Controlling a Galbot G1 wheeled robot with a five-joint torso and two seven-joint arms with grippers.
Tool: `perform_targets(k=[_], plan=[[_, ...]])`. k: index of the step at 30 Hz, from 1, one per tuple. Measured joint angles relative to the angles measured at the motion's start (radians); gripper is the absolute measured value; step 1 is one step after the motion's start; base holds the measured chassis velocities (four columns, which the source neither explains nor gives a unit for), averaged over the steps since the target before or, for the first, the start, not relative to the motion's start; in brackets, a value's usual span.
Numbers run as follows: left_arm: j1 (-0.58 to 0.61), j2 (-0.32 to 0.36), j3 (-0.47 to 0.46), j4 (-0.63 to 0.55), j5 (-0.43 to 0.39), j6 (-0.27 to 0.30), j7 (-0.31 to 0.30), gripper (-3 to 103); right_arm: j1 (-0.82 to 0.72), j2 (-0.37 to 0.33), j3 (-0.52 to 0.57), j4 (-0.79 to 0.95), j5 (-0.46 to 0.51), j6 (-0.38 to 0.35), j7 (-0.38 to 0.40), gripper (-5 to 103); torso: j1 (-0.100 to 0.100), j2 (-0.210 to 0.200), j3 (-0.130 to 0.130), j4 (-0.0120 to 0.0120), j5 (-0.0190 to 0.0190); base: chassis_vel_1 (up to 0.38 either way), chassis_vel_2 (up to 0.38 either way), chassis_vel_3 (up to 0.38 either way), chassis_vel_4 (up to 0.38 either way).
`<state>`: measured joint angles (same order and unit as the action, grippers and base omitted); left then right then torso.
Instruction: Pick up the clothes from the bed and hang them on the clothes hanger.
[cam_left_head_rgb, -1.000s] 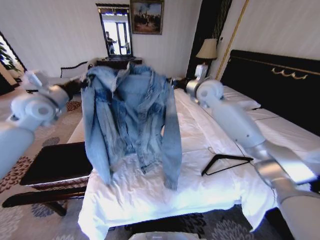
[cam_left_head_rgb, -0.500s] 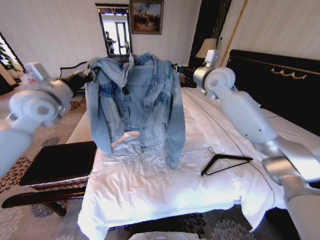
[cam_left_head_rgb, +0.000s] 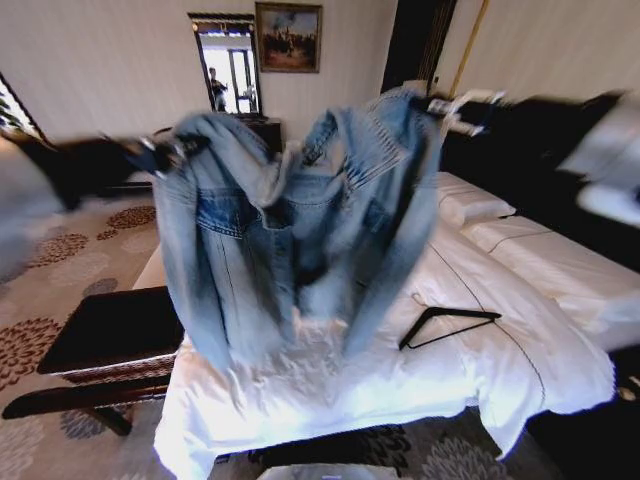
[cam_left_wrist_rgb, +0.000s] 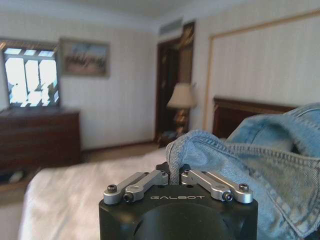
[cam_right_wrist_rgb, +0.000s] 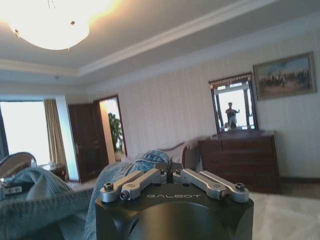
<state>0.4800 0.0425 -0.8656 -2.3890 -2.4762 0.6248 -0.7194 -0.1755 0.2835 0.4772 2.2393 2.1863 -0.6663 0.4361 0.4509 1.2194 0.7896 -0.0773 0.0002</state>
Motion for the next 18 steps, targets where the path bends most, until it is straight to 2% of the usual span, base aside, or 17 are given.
perform_targets(k=[1, 2, 4, 6, 7, 8, 9, 10, 12, 13, 14, 16, 17, 18], plan=[[-0.048, 0.014, 0.016, -0.004, -0.083, 0.022, -0.064, 6, -0.016, -0.022, 0.035, 0.015, 0.076, -0.040, 0.068, 1, 0.000, 0.000, 0.000, 0.0001, -0.0007, 0.000, 0.000, 0.000, 0.000], [-0.048, 0.014, 0.016, -0.004, -0.083, 0.022, -0.064, 6, -0.016, -0.022, 0.035, 0.015, 0.076, -0.040, 0.068, 1, 0.000, 0.000, 0.000, 0.0001, -0.0007, 0.000, 0.000, 0.000, 0.000], [-0.054, -0.011, 0.038, -0.026, -0.101, 0.030, -0.115, 6, -0.038, -0.029, 0.070, 0.034, 0.152, -0.067, 0.162, 1, 0.001, 0.000, 0.000, 0.0001, -0.0004, 0.000, 0.000, 0.000, 0.000], [-0.021, -0.066, 0.065, -0.056, -0.068, 0.029, -0.145, 6, -0.073, -0.032, 0.088, 0.054, 0.188, -0.072, 0.233, 1, 0.001, 0.000, 0.000, -0.0004, -0.0004, 0.000, 0.000, 0.000, 0.000], [0.046, -0.141, 0.090, -0.092, 0.021, 0.029, -0.159, 6, -0.129, -0.027, 0.093, 0.073, 0.200, -0.073, 0.299, 1, 0.001, 0.000, 0.000, -0.0016, -0.0006, 0.000, 0.000, 0.000, 0.000], [0.046, -0.141, 0.090, -0.092, 0.021, 0.029, -0.159, 6, -0.129, -0.027, 0.093, 0.073, 0.200, -0.073, 0.299, 1, 0.001, 0.000, 0.000, -0.0016, -0.0006, 0.000, 0.000, 0.000, 0.000], [0.094, -0.181, 0.098, -0.105, 0.080, 0.029, -0.161, 6, -0.173, -0.013, 0.091, 0.084, 0.197, -0.074, 0.337, 1, 0.001, 0.000, 0.000, -0.0018, -0.0004, 0.000, 0.000, 0.000, 0.000], [0.184, -0.242, 0.108, -0.113, 0.179, 0.028, -0.162, 6, -0.241, 0.013, 0.077, 0.097, 0.169, -0.074, 0.378, 1, 0.001, 0.000, 0.001, -0.0019, -0.0002, 0.000, 0.000, 0.000, 0.000], [0.320, -0.313, 0.123, -0.116, 0.314, 0.025, -0.153, 6, -0.317, 0.061, 0.048, 0.107, 0.092, -0.074, 0.392, 1, 0.001, -0.001, 0.001, -0.0015, 0.0006, 0.000, 0.000, 0.000, 0.000], [0.443, -0.384, 0.180, -0.116, 0.479, 0.013, -0.134, 6, -0.412, 0.105, 0.016, 0.103, -0.045, -0.074, 0.351, 1, 0.001, -0.001, 0.001, 0.0001, 0.0004, 0.000, 0.000, 0.000, 0.000], [0.443, -0.384, 0.180, -0.116, 0.479, 0.013, -0.134, 6, -0.412, 0.105, 0.016, 0.103, -0.045, -0.074, 0.351, 1, 0.001, -0.001, 0.001, 0.0001, 0.0004, 0.000, 0.000, 0.000, 0.000], [0.543, -0.474, 0.318, -0.109, 0.671, -0.005, -0.109, 6, -0.538, 0.145, -0.004, 0.090, -0.216, -0.074, 0.289, 1, 0.001, -0.001, 0.001, 0.0004, -0.0006, 0.000, 0.000, 0.000, 0.000], [0.585, -0.547, 0.429, -0.080, 0.780, -0.011, -0.094, 6, -0.639, 0.176, -0.018, 0.077, -0.325, -0.073, 0.242, 1, 0.001, -0.001, 0.001, 0.0006, -0.0011, 0.000, 0.000, 0.000, 0.000], [0.594, -0.581, 0.485, -0.056, 0.837, -0.015, -0.079, 6, -0.680, 0.194, -0.031, 0.068, -0.374, -0.073, 0.219, 1, 0.001, -0.001, 0.001, -0.0003, -0.0007, 0.000, 0.000, 0.000, 0.000]])
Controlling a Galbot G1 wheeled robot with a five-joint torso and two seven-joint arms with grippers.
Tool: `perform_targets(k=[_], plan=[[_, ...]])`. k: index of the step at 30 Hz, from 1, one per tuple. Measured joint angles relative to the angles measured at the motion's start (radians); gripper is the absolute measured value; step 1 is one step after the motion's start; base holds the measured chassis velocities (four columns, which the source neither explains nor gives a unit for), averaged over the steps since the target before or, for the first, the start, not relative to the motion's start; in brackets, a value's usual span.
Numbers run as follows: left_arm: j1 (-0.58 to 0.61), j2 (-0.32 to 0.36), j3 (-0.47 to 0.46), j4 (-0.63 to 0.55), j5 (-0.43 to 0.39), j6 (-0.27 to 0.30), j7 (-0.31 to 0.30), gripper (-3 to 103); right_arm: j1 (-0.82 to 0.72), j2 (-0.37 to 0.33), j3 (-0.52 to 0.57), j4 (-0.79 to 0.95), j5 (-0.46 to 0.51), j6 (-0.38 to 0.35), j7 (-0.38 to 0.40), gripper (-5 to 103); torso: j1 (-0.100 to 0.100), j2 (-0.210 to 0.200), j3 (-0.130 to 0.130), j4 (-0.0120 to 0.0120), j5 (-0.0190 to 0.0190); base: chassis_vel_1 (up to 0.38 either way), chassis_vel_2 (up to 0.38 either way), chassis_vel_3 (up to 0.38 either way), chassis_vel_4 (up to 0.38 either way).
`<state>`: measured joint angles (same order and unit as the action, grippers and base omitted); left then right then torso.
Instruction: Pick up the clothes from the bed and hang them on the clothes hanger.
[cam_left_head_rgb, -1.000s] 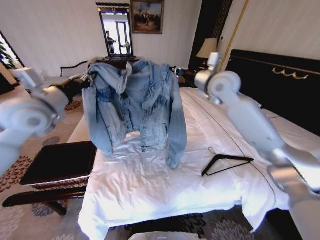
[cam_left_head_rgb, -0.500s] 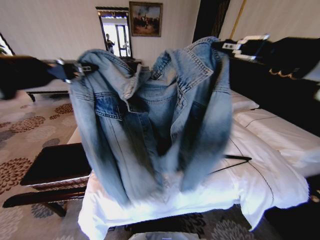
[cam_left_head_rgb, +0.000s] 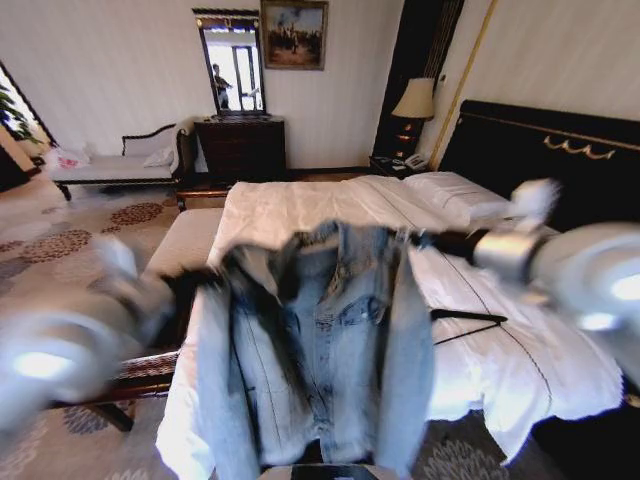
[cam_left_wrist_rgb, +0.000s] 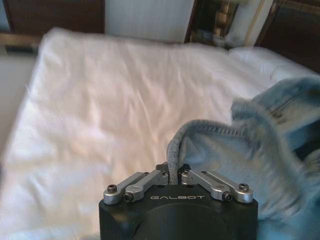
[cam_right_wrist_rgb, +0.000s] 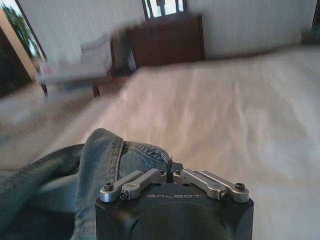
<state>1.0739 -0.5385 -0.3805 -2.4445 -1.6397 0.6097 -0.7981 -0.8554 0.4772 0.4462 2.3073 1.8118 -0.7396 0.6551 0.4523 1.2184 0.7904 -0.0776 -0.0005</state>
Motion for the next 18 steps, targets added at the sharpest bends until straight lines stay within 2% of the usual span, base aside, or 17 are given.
perform_targets(k=[1, 2, 5, 7, 9, 10, 13, 14, 15, 18], plan=[[0.001, -0.029, 0.047, 0.028, 0.051, -0.005, 0.016, 6, -0.040, 0.020, -0.025, -0.015, -0.061, 0.000, -0.025, 1, 0.000, 0.000, 0.000, -0.0005, -0.0003, 0.000, 0.000, 0.000, 0.000], [0.001, -0.029, 0.047, 0.028, 0.051, -0.005, 0.016, 6, -0.040, 0.020, -0.025, -0.015, -0.061, 0.000, -0.025, 1, 0.000, 0.000, 0.000, -0.0005, -0.0003, 0.000, 0.000, 0.000, 0.000], [-0.050, -0.108, 0.158, 0.158, 0.179, -0.021, 0.090, 6, -0.075, 0.111, -0.181, -0.096, -0.251, 0.001, -0.073, 1, -0.001, 0.000, 0.000, -0.0011, 0.0013, 0.000, 0.000, 0.000, 0.000], [-0.070, -0.119, 0.174, 0.191, 0.198, -0.026, 0.107, 6, -0.060, 0.132, -0.211, -0.116, -0.277, 0.001, -0.080, 1, -0.001, 0.000, 0.000, -0.0012, 0.0014, 0.000, 0.000, 0.000, 0.000], [-0.114, -0.145, 0.202, 0.266, 0.243, -0.040, 0.148, 6, 0.007, 0.179, -0.289, -0.192, -0.345, 0.010, -0.104, 1, -0.001, 0.000, 0.000, -0.0007, 0.0005, 0.000, 0.000, 0.000, 0.000], [-0.131, -0.168, 0.213, 0.314, 0.279, -0.050, 0.173, 6, 0.049, 0.211, -0.340, -0.261, -0.405, 0.031, -0.141, 1, 0.000, 0.000, 0.000, 0.0000, 0.0003, 0.000, 0.000, 0.000, 0.000], [-0.135, -0.188, 0.217, 0.346, 0.305, -0.059, 0.188, 6, 0.071, 0.233, -0.372, -0.312, -0.458, 0.052, -0.170, 1, 0.000, 0.000, 0.000, 0.0000, 0.0003, 0.000, 0.000, 0.000, 0.000], [-0.133, -0.218, 0.218, 0.382, 0.337, -0.071, 0.208, 6, 0.104, 0.267, -0.415, -0.383, -0.530, 0.082, -0.212, 1, 0.000, 0.000, 0.000, 0.0001, 0.0002, 0.000, 0.000, 0.000, 0.000], [-0.133, -0.218, 0.218, 0.382, 0.337, -0.071, 0.208, 6, 0.104, 0.267, -0.415, -0.383, -0.530, 0.082, -0.212, 1, 0.000, 0.000, 0.000, 0.0001, 0.0002, 0.000, 0.000, 0.000, 0.000], [-0.131, -0.266, 0.216, 0.445, 0.414, -0.087, 0.256, 6, 0.169, 0.336, -0.484, -0.465, -0.587, 0.113, -0.228, 1, 0.000, 0.000, 0.000, -0.0005, 0.0006, 0.000, 0.000, 0.000, 0.000]])
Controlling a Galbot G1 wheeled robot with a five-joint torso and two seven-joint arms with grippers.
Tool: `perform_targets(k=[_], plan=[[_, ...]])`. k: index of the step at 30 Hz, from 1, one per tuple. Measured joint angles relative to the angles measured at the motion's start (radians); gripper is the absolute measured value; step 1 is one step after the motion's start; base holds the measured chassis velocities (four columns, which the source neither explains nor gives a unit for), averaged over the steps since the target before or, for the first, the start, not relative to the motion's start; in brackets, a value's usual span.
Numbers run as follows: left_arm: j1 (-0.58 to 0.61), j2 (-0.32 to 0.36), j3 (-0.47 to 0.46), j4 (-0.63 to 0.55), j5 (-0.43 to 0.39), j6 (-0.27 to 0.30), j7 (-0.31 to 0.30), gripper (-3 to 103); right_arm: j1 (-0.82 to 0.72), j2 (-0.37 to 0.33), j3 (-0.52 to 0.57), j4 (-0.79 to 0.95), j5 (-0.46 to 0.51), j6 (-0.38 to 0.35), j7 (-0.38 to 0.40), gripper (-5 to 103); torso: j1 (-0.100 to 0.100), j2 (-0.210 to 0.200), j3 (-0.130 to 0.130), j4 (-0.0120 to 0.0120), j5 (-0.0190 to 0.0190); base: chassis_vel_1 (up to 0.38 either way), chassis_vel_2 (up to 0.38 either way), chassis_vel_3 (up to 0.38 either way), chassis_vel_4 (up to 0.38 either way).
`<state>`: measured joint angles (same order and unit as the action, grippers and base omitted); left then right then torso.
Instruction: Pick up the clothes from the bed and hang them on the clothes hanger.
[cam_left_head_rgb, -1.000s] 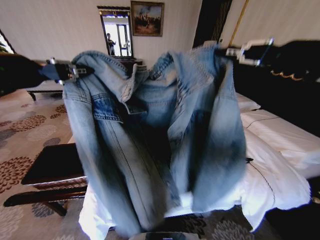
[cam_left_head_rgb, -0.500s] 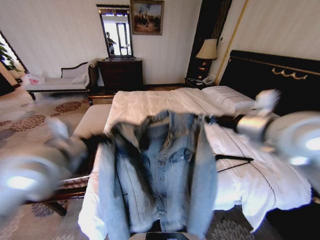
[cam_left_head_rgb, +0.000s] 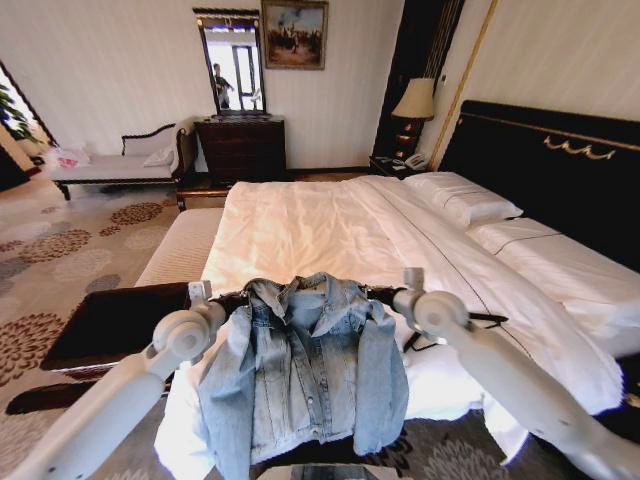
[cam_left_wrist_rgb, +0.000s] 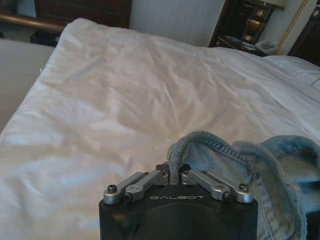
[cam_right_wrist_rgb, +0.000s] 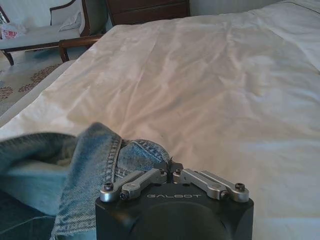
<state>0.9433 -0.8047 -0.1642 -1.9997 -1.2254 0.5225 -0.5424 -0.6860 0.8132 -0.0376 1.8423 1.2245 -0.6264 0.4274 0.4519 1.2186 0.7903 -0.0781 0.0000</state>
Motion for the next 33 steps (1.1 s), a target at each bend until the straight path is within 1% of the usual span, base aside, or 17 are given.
perform_targets(k=[1, 3, 5, 6, 8, 9, 10, 13, 14, 16, 17, 18, 20, 26, 29, 30, 33], plan=[[-0.014, -0.028, 0.000, 0.040, 0.061, -0.010, 0.032, 6, 0.047, 0.036, -0.049, -0.038, -0.043, 0.011, 0.010, 1, 0.000, 0.000, 0.000, 0.0000, -0.0001, 0.000, 0.000, 0.000, 0.000], [-0.022, -0.037, 0.000, 0.053, 0.074, -0.013, 0.041, 6, 0.062, 0.048, -0.065, -0.052, -0.061, 0.017, 0.012, 1, 0.000, 0.000, 0.000, 0.0000, -0.0002, 0.000, 0.000, 0.000, 0.000], [-0.052, -0.072, -0.004, 0.113, 0.113, -0.034, 0.073, 6, 0.132, 0.102, -0.132, -0.139, -0.122, 0.039, 0.013, 1, 0.000, 0.000, 0.000, -0.0002, -0.0005, 0.000, 0.000, 0.000, 0.000], [-0.052, -0.072, -0.004, 0.113, 0.113, -0.034, 0.073, 6, 0.132, 0.102, -0.132, -0.139, -0.122, 0.039, 0.013, 1, 0.000, 0.000, 0.000, -0.0002, -0.0005, 0.000, 0.000, 0.000, 0.000], [-0.088, -0.094, 0.003, 0.195, 0.139, -0.063, 0.108, 6, 0.202, 0.167, -0.186, -0.266, -0.176, 0.065, 0.000, 1, 0.000, 0.000, 0.000, 0.0010, -0.0002, 0.000, 0.000, 0.000, 0.000], [-0.110, -0.103, 0.019, 0.232, 0.148, -0.077, 0.120, 6, 0.224, 0.192, -0.199, -0.314, -0.193, 0.074, -0.008, 1, 0.000, 0.000, 0.000, 0.0008, -0.0001, 0.000, 0.000, 0.000, 0.000], [-0.110, -0.103, 0.019, 0.232, 0.148, -0.077, 0.120, 6, 0.224, 0.192, -0.199, -0.314, -0.193, 0.074, -0.008, 1, 0.000, 0.000, 0.000, 0.0008, -0.0001, 0.000, 0.000, 0.000, 0.000], [-0.200, -0.140, 0.078, 0.350, 0.158, -0.120, 0.164, 6, 0.274, 0.270, -0.238, -0.442, -0.242, 0.105, -0.030, 1, 0.000, 0.000, 0.000, -0.0007, -0.0002, 0.000, 0.000, 0.000, 0.000], [-0.200, -0.140, 0.078, 0.350, 0.158, -0.120, 0.164, 6, 0.274, 0.270, -0.238, -0.442, -0.242, 0.105, -0.030, 1, 0.000, 0.000, 0.000, -0.0007, -0.0002, 0.000, 0.000, 0.000, 0.000], [-0.240, -0.161, 0.101, 0.415, 0.176, -0.143, 0.198, 6, 0.291, 0.331, -0.247, -0.510, -0.283, 0.136, -0.047, 1, 0.000, 0.000, 0.000, -0.0006, -0.0003, 0.000, 0.000, 0.000, 0.000], [-0.240, -0.161, 0.101, 0.415, 0.176, -0.143, 0.198, 6, 0.291, 0.331, -0.247, -0.510, -0.283, 0.136, -0.047, 1, 0.000, 0.000, 0.000, -0.0006, -0.0003, 0.000, 0.000, 0.000, 0.000], [-0.281, -0.174, 0.121, 0.497, 0.183, -0.162, 0.238, 6, 0.322, 0.430, -0.237, -0.642, -0.351, 0.182, -0.079, 1, 0.000, 0.000, 0.000, 0.0004, -0.0001, 0.000, 0.000, 0.000, 0.000], [-0.297, -0.177, 0.128, 0.538, 0.185, -0.169, 0.256, 6, 0.344, 0.463, -0.232, -0.702, -0.376, 0.205, -0.103, 1, 0.000, 0.000, 0.000, 0.0005, -0.0004, 0.000, 0.000, 0.000, 0.000], [-0.310, -0.178, 0.131, 0.588, 0.189, -0.175, 0.284, 6, 0.371, 0.494, -0.229, -0.793, -0.409, 0.236, -0.119, 1, 0.000, 0.000, 0.000, -0.0001, -0.0001, 0.000, 0.000, 0.000, 0.000], [-0.310, -0.177, 0.133, 0.597, 0.190, -0.174, 0.288, 6, 0.374, 0.497, -0.228, -0.808, -0.416, 0.243, -0.121, 1, 0.000, 0.000, 0.000, -0.0002, -0.0002, 0.000, 0.000, 0.000, 0.000], [-0.309, -0.176, 0.132, 0.598, 0.189, -0.170, 0.290, 3, 0.374, 0.497, -0.230, -0.809, -0.418, 0.243, -0.123, 1, 0.000, 0.000, 0.000, -0.0003, -0.0001, 0.000, 0.000, 0.000, 0.000], [-0.292, -0.171, 0.121, 0.589, 0.188, -0.161, 0.293, 6, 0.370, 0.492, -0.237, -0.798, -0.417, 0.243, -0.127, -1, 0.000, 0.000, 0.000, 0.0001, -0.0002, 0.000, 0.000, 0.000, 0.000]])
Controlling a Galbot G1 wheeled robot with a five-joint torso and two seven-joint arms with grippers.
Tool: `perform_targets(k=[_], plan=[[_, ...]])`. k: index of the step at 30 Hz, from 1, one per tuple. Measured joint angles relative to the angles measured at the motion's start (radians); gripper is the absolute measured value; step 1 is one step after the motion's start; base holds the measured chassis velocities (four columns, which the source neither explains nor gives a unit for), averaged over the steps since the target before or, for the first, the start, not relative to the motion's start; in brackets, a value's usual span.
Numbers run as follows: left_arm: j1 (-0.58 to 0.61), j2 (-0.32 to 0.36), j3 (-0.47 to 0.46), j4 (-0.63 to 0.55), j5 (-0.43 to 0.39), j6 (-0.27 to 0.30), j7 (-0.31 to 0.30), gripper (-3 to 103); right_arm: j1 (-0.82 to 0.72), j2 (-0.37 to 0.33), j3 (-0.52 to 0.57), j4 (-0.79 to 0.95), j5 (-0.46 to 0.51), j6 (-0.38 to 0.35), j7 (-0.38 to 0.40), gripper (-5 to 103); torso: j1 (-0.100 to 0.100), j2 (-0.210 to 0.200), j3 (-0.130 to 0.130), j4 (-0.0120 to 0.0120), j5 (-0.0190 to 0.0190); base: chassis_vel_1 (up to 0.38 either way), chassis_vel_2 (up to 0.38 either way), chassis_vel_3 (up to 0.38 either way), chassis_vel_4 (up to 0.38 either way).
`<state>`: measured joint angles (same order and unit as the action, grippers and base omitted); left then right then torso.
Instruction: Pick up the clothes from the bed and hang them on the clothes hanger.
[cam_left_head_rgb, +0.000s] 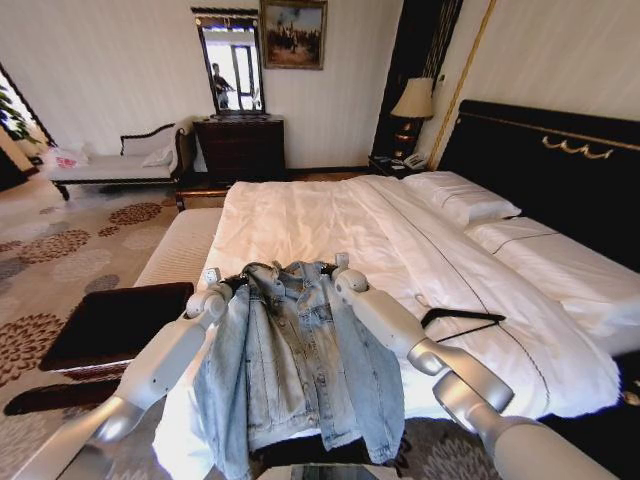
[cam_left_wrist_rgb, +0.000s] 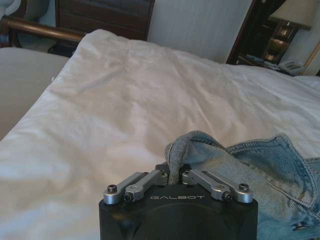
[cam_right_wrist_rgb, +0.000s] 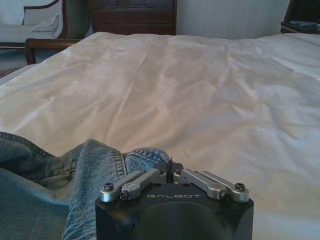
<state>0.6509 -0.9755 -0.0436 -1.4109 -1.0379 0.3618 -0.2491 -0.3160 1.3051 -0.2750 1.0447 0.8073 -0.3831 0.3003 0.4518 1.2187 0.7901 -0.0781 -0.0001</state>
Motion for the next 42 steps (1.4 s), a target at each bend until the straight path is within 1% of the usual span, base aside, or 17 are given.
perform_targets(k=[2, 6, 11, 15, 16, 18, 20, 22, 23, 24, 25, 27, 29, 30, 32, 37, 42], plan=[[0.013, 0.005, -0.011, -0.013, 0.000, 0.004, 0.000, 11, -0.007, -0.005, -0.004, 0.016, 0.004, 0.002, -0.001, 4, 0.000, 0.000, 0.000, 0.0001, 0.0001, 0.000, 0.000, 0.000, 0.000], [0.082, 0.037, -0.062, -0.093, 0.021, 0.001, -0.011, 33, -0.045, -0.044, -0.015, 0.101, 0.028, 0.019, -0.007, 25, 0.000, 0.000, 0.000, 0.0005, 0.0002, 0.000, 0.000, 0.000, 0.000], [0.132, 0.064, -0.090, -0.157, 0.049, -0.015, -0.015, 44, -0.071, -0.085, -0.016, 0.159, 0.023, 0.038, -0.010, 37, 0.000, 0.000, 0.000, 0.0001, 0.0002, 0.000, 0.000, 0.000, 0.000], [0.233, 0.092, -0.186, -0.269, 0.094, -0.073, -0.020, 66, -0.126, -0.202, 0.015, 0.307, 0.019, 0.064, -0.008, 58, 0.000, 0.000, 0.000, -0.0003, 0.0002, 0.000, 0.000, 0.000, 0.000], [0.233, 0.092, -0.186, -0.269, 0.094, -0.073, -0.020, 66, -0.126, -0.202, 0.015, 0.307, 0.019, 0.064, -0.008, 58, 0.000, 0.000, 0.000, -0.0003, 0.0002, 0.000, 0.000, 0.000, 0.000], [0.329, 0.106, -0.260, -0.356, 0.142, -0.106, -0.018, 76, -0.171, -0.275, 0.049, 0.392, -0.001, 0.071, -0.009, 63, 0.000, 0.000, 0.000, -0.0004, 0.0004, 0.000, 0.000, 0.000, 0.000], [0.413, 0.110, -0.313, -0.416, 0.207, -0.135, -0.009, 82, -0.216, -0.316, 0.085, 0.456, -0.026, 0.077, -0.016, 74, 0.000, 0.000, 0.000, -0.0004, 0.0004, 0.000, 0.000, 0.000, 0.000], [0.455, 0.107, -0.338, -0.440, 0.247, -0.149, -0.003, 82, -0.240, -0.333, 0.105, 0.485, -0.042, 0.081, -0.021, 74, 0.000, 0.000, 0.000, -0.0003, 0.0007, 0.000, 0.000, 0.000, 0.000], [0.627, 0.059, -0.415, -0.507, 0.416, -0.206, 0.036, 93, -0.362, -0.391, 0.209, 0.598, -0.124, 0.106, -0.044, 85, 0.000, 0.000, 0.000, 0.0005, 0.0000, 0.000, 0.000, 0.000, 0.000], [0.715, 0.022, -0.460, -0.533, 0.490, -0.239, 0.056, 97, -0.452, -0.412, 0.262, 0.657, -0.178, 0.128, -0.060, 90, 0.000, 0.000, 0.000, 0.0002, -0.0015, 0.000, 0.000, 0.000, 0.000], [0.715, 0.022, -0.460, -0.533, 0.490, -0.239, 0.056, 97, -0.452, -0.412, 0.262, 0.657, -0.178, 0.128, -0.060, 90, 0.000, 0.000, 0.000, 0.0002, -0.0015, 0.000, 0.000, 0.000, 0.000], [0.864, -0.048, -0.540, -0.584, 0.569, -0.302, 0.100, 99, -0.604, -0.424, 0.342, 0.722, -0.280, 0.176, -0.097, 95, -0.001, 0.000, 0.000, -0.0003, 0.0007, 0.000, 0.000, 0.000, 0.000], [0.986, -0.111, -0.615, -0.623, 0.621, -0.386, 0.135, 100, -0.738, -0.415, 0.430, 0.776, -0.384, 0.227, -0.134, 100, -0.001, 0.000, 0.000, 0.0003, 0.0006, 0.000, 0.000, 0.000, 0.000], [0.986, -0.111, -0.615, -0.623, 0.621, -0.386, 0.135, 100, -0.738, -0.415, 0.430, 0.776, -0.384, 0.227, -0.134, 100, -0.001, 0.000, 0.000, 0.0003, 0.0006, 0.000, 0.000, 0.000, 0.000], [1.076, -0.172, -0.669, -0.647, 0.662, -0.470, 0.166, 100, -0.871, -0.383, 0.513, 0.828, -0.466, 0.274, -0.165, 100, -0.001, 0.001, 0.000, 0.0002, 0.0006, 0.000, 0.000, 0.000, 0.000], [1.162, -0.256, -0.710, -0.678, 0.686, -0.536, 0.193, 98, -1.034, -0.306, 0.626, 0.881, -0.569, 0.342, -0.194, 100, 0.000, 0.000, 0.000, -0.0002, 0.0002, 0.000, 0.000, 0.000, 0.000], [1.214, -0.287, -0.719, -0.692, 0.689, -0.560, 0.203, 97, -1.089, -0.283, 0.681, 0.898, -0.608, 0.391, -0.205, 100, 0.000, 0.000, 0.000, 0.0000, 0.0004, 0.000, 0.000, 0.000, 0.000]])
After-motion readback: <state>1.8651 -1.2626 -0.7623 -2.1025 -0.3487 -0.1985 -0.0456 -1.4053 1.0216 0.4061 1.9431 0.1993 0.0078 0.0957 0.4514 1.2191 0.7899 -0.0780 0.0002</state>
